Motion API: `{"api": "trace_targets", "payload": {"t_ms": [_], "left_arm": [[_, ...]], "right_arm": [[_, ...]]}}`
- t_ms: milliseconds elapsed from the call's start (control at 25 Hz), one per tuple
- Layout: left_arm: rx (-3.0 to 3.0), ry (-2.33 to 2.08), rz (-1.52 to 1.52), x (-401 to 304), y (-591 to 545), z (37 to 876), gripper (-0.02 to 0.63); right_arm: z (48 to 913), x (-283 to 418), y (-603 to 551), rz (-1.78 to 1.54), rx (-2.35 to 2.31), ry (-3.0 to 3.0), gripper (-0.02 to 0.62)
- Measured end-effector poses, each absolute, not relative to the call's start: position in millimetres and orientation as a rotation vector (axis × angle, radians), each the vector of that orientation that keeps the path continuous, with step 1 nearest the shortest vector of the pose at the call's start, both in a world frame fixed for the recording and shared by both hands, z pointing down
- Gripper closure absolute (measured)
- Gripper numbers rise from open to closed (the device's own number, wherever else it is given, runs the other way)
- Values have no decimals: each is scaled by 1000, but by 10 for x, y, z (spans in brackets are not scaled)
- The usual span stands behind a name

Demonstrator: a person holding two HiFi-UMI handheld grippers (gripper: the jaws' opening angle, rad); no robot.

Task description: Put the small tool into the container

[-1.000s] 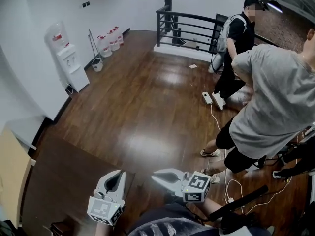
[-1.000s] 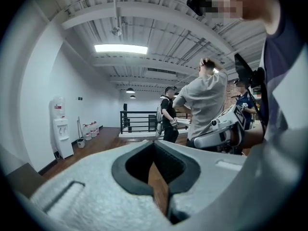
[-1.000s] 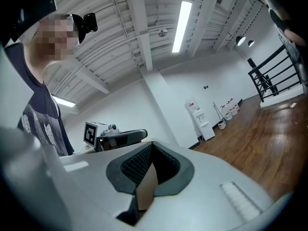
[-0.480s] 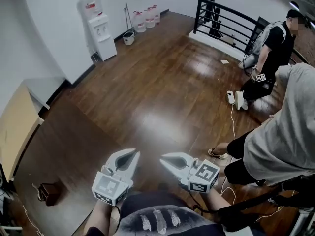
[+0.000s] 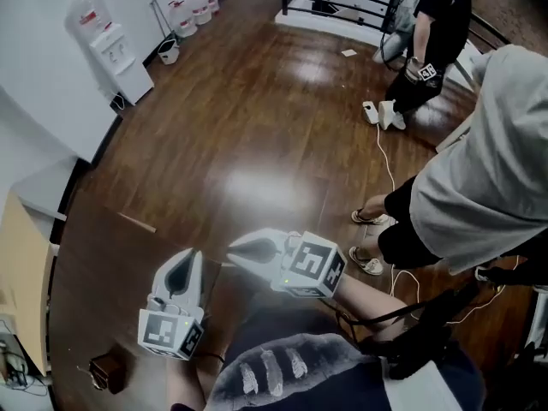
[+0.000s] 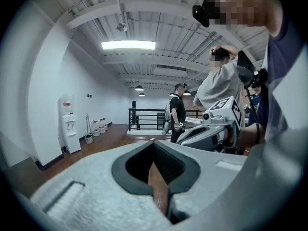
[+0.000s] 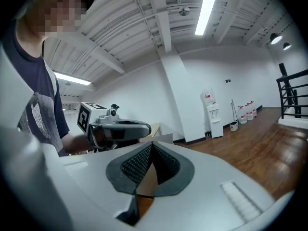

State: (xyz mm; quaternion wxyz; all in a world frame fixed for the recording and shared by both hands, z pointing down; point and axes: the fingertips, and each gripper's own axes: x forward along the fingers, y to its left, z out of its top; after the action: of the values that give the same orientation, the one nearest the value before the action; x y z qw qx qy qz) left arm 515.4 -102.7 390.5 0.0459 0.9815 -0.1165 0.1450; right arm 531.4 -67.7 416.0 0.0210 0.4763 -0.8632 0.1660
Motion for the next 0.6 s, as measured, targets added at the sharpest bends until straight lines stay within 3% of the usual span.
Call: {"api": "trace_targets", "payload": {"t_ms": [600], "left_arm": [[2993,-299,195,5074,-1904,4104,607]], "right_arm": [[4131,5460,-1356,668,1626,-2649,597]]}}
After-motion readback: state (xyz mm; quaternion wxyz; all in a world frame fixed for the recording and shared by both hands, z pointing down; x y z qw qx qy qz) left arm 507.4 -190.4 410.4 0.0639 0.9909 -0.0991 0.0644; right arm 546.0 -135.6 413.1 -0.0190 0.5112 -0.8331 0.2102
